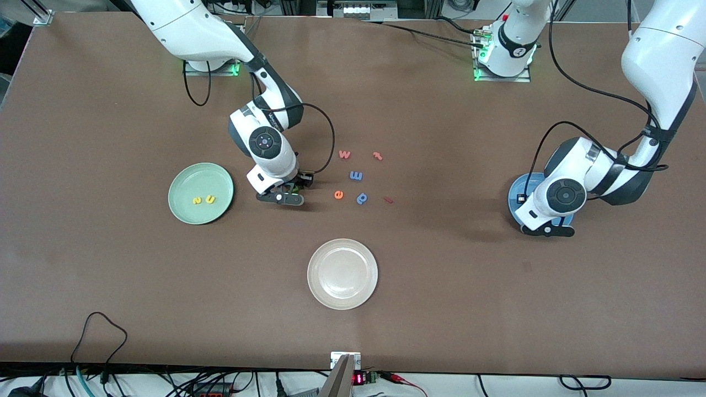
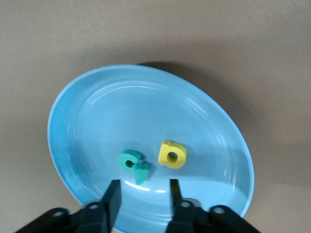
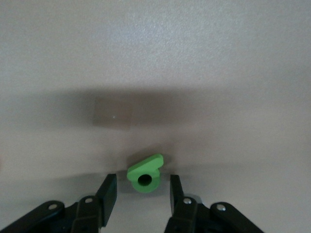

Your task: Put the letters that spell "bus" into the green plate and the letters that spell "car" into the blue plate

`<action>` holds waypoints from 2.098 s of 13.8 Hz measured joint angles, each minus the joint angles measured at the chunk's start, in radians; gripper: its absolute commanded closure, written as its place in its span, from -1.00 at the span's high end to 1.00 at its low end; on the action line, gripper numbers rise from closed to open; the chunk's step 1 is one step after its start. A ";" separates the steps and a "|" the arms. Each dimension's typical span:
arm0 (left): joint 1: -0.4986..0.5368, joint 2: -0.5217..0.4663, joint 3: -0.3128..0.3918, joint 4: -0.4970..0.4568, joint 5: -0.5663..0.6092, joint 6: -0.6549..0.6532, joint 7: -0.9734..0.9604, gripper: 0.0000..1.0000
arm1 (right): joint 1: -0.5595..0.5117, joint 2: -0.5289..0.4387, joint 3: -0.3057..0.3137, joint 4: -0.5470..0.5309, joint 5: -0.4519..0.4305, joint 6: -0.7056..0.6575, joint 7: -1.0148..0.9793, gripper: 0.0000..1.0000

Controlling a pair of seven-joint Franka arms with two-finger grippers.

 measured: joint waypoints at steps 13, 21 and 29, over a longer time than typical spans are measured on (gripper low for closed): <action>0.041 -0.066 -0.312 0.441 -0.239 -0.545 0.158 1.00 | -0.003 0.012 -0.004 0.007 -0.008 0.032 -0.001 -0.89; -0.019 -0.170 -0.221 0.563 -0.393 -0.615 0.281 1.00 | -0.312 -0.172 -0.019 0.017 -0.026 -0.172 -0.290 -0.89; -0.483 -0.494 0.480 0.462 -0.728 -0.408 0.303 1.00 | -0.440 -0.126 -0.012 -0.057 -0.026 -0.163 -0.419 1.00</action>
